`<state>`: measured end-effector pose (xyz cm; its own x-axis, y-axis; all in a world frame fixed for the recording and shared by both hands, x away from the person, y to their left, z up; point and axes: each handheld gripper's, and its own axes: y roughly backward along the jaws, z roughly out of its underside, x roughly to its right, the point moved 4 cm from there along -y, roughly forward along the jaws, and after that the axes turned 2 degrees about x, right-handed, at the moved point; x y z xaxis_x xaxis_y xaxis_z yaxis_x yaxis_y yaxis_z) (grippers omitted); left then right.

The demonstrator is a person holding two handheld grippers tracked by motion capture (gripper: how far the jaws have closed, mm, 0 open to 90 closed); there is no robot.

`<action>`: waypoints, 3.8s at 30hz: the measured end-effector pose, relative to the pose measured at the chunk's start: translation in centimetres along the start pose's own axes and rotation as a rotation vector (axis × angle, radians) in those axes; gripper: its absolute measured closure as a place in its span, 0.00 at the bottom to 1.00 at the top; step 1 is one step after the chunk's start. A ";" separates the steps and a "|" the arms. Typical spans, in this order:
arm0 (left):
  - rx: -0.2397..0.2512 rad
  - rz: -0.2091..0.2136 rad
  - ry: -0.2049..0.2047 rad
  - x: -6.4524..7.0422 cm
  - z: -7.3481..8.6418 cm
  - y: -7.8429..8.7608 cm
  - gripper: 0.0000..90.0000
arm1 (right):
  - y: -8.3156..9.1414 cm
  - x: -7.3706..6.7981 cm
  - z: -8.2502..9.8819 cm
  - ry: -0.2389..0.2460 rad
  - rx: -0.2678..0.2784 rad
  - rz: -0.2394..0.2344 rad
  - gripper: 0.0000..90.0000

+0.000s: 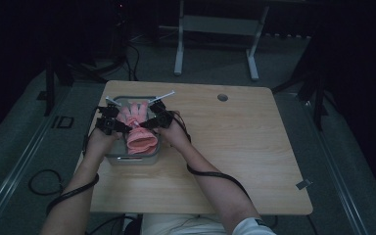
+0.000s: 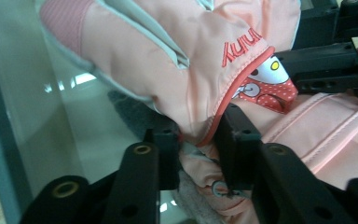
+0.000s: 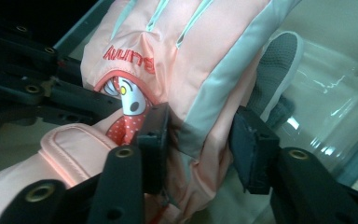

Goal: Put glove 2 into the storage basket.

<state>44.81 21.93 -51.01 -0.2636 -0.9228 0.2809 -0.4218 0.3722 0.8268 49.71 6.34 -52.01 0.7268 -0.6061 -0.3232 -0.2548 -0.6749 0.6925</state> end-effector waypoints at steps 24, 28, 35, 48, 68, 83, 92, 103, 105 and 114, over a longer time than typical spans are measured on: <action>0.106 -0.048 0.028 -0.9 -0.5 1.7 0.43 | 2.6 0.3 -1.7 0.039 0.044 0.005 0.50; 0.130 -0.048 0.024 -0.9 -0.7 2.3 0.42 | 3.5 0.0 -2.0 0.065 0.067 -0.011 0.48; 0.157 -0.034 0.006 -0.4 -1.1 3.1 0.42 | 4.4 -0.5 -2.2 0.075 0.087 -0.021 0.47; 0.195 0.010 -0.055 1.4 -1.6 4.3 0.30 | 5.9 0.2 -1.9 0.076 0.106 -0.016 0.46; 0.316 0.122 -0.255 8.5 -1.3 5.8 0.03 | 10.0 1.5 -0.2 0.133 0.115 -0.043 0.27; 0.332 0.206 -0.384 15.1 0.8 4.4 0.04 | 13.4 3.3 2.8 0.172 0.195 0.015 0.22; 0.311 0.230 -0.456 18.0 2.6 3.0 0.04 | 13.8 4.1 5.2 0.199 0.170 0.023 0.21; 0.294 0.276 -0.503 19.6 5.5 0.3 0.04 | 12.6 4.9 8.8 0.195 0.148 0.002 0.21; 0.277 0.284 -0.517 19.6 6.0 -0.3 0.04 | 12.5 5.1 9.4 0.195 0.147 0.003 0.20; 0.250 0.333 -0.558 19.9 8.1 -2.6 0.04 | 11.7 6.2 11.8 0.175 0.135 0.004 0.20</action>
<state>33.66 3.35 -51.53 -0.7918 -0.5914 0.1524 -0.4104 0.7001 0.5844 43.71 -10.26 -53.48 0.8223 -0.5342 -0.1959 -0.3321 -0.7302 0.5971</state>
